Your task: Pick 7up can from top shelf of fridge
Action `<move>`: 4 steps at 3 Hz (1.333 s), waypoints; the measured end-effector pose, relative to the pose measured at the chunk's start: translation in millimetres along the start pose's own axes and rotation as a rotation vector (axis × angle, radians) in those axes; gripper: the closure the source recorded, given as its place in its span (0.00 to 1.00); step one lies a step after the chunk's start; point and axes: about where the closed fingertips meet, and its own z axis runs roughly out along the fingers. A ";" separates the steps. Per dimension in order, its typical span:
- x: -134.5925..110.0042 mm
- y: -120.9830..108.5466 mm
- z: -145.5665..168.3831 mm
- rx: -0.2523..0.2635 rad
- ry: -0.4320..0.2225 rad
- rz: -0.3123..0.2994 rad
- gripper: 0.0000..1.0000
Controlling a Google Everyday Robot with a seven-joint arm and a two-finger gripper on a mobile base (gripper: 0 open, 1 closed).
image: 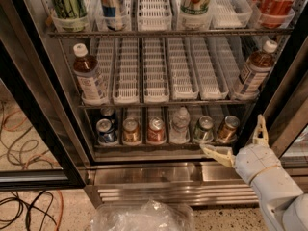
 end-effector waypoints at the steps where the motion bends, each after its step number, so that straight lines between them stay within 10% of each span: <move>1: -14.9 -12.9 -0.1 0.076 -0.055 0.007 0.00; 4: -45.8 18.8 -20.1 -0.017 -0.185 0.104 0.00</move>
Offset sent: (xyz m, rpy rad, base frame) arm 0.0011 -0.0081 0.0170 0.0172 -0.0730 -0.0545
